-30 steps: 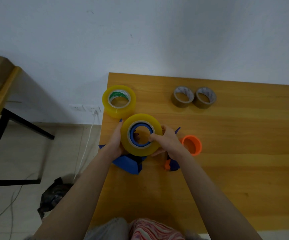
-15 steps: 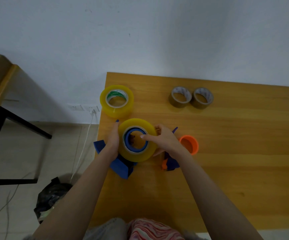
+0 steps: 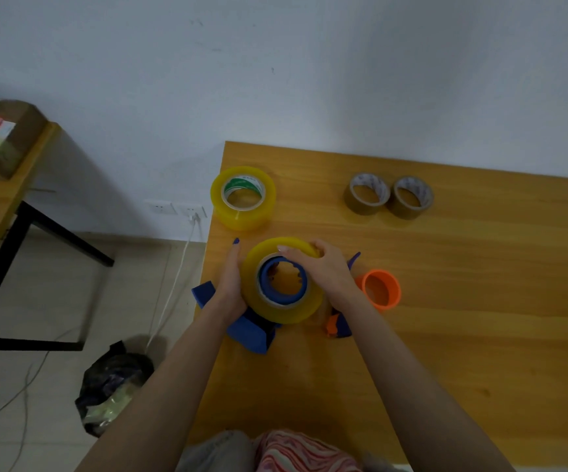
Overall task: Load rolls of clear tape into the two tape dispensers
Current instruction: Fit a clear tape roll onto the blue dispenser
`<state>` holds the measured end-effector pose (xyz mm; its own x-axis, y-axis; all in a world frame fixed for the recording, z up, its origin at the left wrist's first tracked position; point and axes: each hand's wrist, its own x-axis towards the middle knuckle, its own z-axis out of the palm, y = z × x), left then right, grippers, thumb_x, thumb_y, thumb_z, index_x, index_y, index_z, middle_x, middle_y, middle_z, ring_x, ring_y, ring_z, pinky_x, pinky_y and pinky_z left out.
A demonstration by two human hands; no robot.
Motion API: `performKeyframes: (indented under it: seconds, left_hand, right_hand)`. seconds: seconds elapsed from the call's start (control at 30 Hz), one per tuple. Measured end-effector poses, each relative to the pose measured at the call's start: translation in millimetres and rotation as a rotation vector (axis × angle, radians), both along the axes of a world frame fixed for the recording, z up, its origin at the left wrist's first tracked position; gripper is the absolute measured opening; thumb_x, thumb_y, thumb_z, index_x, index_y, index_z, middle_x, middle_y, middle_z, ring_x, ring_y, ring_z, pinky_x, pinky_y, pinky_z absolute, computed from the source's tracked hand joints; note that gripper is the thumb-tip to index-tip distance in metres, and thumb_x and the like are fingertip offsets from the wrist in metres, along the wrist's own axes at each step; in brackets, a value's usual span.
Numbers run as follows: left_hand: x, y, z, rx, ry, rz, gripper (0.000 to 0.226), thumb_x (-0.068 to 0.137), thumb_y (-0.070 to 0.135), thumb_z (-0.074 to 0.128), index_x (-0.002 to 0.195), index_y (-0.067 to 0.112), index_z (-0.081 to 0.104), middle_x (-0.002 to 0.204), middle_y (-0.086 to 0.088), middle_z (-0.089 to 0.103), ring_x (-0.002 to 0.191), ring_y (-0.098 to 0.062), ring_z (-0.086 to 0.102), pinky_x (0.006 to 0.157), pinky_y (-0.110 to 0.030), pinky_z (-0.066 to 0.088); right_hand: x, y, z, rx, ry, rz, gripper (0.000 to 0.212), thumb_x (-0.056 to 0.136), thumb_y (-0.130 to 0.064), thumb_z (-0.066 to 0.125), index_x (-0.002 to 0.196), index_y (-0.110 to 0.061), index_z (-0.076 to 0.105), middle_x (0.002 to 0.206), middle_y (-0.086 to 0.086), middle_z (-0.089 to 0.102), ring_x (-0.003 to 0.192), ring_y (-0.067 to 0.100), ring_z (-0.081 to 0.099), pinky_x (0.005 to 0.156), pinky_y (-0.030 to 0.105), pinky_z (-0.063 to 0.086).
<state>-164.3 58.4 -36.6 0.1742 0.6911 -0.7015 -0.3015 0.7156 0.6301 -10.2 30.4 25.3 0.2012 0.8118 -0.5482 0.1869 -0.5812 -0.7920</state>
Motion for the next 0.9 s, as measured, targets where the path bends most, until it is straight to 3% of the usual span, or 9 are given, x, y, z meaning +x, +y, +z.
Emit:
performKeyframes:
  seconds: [0.2, 0.4, 0.47, 0.5, 0.6, 0.73, 0.8, 0.9]
  left_hand:
    - [-6, -4, 9, -0.01, -0.058, -0.062, 0.065, 0.095, 0.058, 0.024, 0.096, 0.011, 0.07, 0.096, -0.014, 0.072, 0.094, -0.026, 0.065, 0.079, -0.037, 0.052]
    - [-15, -4, 11, 0.063, -0.125, -0.189, 0.068, 0.093, 0.062, 0.013, 0.11, 0.019, 0.063, 0.115, -0.012, 0.066, 0.111, -0.023, 0.06, 0.085, -0.036, 0.049]
    - [-17, -4, 9, 0.076, -0.145, -0.22, 0.071, 0.091, 0.064, 0.012, 0.111, 0.02, 0.064, 0.12, -0.013, 0.064, 0.114, -0.023, 0.058, 0.088, -0.038, 0.048]
    - [-19, -4, 9, 0.078, -0.152, -0.226, 0.07, 0.092, 0.063, 0.012, 0.112, 0.02, 0.064, 0.122, -0.013, 0.063, 0.115, -0.024, 0.058, 0.09, -0.039, 0.047]
    - [-19, -2, 7, 0.087, -0.163, -0.246, 0.062, 0.096, 0.057, 0.016, 0.117, 0.022, 0.062, 0.124, -0.014, 0.062, 0.117, -0.026, 0.058, 0.098, -0.045, 0.044]
    - [-16, 1, 5, 0.085, -0.16, -0.271, 0.058, 0.095, 0.054, 0.027, 0.123, 0.014, 0.058, 0.115, -0.012, 0.067, 0.107, -0.025, 0.063, 0.089, -0.041, 0.051]
    - [-15, 3, 3, 0.09, -0.122, -0.275, 0.049, 0.096, 0.049, 0.032, 0.115, 0.015, 0.061, 0.106, -0.01, 0.069, 0.097, -0.025, 0.065, 0.085, -0.043, 0.051]
    - [-15, 5, 1, 0.073, -0.047, -0.284, 0.04, 0.095, 0.047, 0.04, 0.101, 0.017, 0.065, 0.093, -0.007, 0.066, 0.088, -0.022, 0.063, 0.08, -0.038, 0.05]
  right_hand:
    - [3, -1, -2, 0.034, 0.026, -0.068, 0.084, 0.066, -0.061, 0.075, 0.133, -0.017, 0.049, 0.124, -0.007, 0.054, 0.114, 0.015, 0.051, 0.09, 0.032, 0.044]
    - [10, 3, 5, 0.139, 0.019, -0.005, 0.04, 0.072, -0.048, 0.076, 0.093, -0.015, 0.068, 0.078, -0.01, 0.069, 0.077, 0.004, 0.063, 0.066, 0.018, 0.044]
    - [12, 4, 9, 0.158, 0.023, 0.009, 0.032, 0.076, -0.043, 0.075, 0.075, -0.013, 0.064, 0.057, -0.015, 0.061, 0.057, 0.0, 0.057, 0.055, 0.011, 0.04]
    - [13, 4, 10, 0.155, 0.028, 0.018, 0.039, 0.077, -0.043, 0.074, 0.067, -0.009, 0.058, 0.051, -0.01, 0.052, 0.052, 0.005, 0.051, 0.051, 0.012, 0.037]
    - [16, 7, 15, 0.121, 0.101, 0.045, 0.052, 0.074, -0.052, 0.072, 0.057, -0.01, 0.046, 0.057, 0.006, 0.037, 0.055, 0.02, 0.04, 0.058, 0.028, 0.033]
    - [13, 12, 25, 0.071, 0.183, 0.027, 0.066, 0.057, -0.069, 0.073, 0.081, -0.008, 0.064, 0.08, 0.014, 0.054, 0.077, 0.026, 0.058, 0.08, 0.043, 0.047]
    - [13, 15, 29, 0.115, 0.203, -0.024, 0.067, 0.065, -0.059, 0.074, 0.09, 0.003, 0.068, 0.084, 0.017, 0.061, 0.083, 0.026, 0.063, 0.085, 0.043, 0.05]
    - [18, 17, 39, 0.198, 0.266, -0.083, 0.04, 0.079, -0.037, 0.072, 0.1, -0.004, 0.065, 0.087, 0.007, 0.069, 0.077, 0.021, 0.065, 0.075, 0.036, 0.054]
